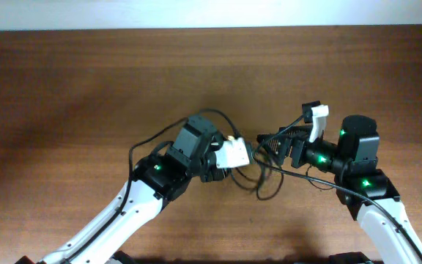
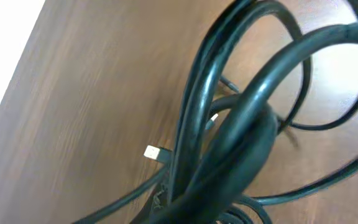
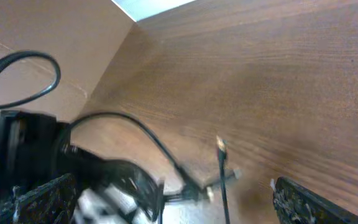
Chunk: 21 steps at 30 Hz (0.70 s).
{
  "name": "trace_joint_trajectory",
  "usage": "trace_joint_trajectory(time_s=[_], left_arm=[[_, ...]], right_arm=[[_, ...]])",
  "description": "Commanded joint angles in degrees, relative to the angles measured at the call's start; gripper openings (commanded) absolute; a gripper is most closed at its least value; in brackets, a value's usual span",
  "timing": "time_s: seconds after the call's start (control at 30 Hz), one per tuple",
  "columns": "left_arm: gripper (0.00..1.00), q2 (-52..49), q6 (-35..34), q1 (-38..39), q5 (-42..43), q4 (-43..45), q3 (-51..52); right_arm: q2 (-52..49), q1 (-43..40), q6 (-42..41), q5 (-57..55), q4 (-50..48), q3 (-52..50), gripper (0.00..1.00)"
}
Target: Untangle cables
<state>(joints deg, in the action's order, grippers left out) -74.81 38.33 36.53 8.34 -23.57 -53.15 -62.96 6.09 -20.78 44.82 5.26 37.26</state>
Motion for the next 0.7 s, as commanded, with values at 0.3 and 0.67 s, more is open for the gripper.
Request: trace_joint_trajectory(time_s=[0.3, 0.67], left_arm=[[0.00, -0.09, -47.25, -0.28, -19.26, -0.52, -0.81], [0.00, -0.09, -75.21, 2.82, -8.57, 1.60, -0.81]], right_arm=[[-0.20, -0.17, 0.35, 2.08, 4.04, 0.81, 0.99], [-0.20, -0.15, 0.33, -3.17, 6.43, 0.81, 0.99]])
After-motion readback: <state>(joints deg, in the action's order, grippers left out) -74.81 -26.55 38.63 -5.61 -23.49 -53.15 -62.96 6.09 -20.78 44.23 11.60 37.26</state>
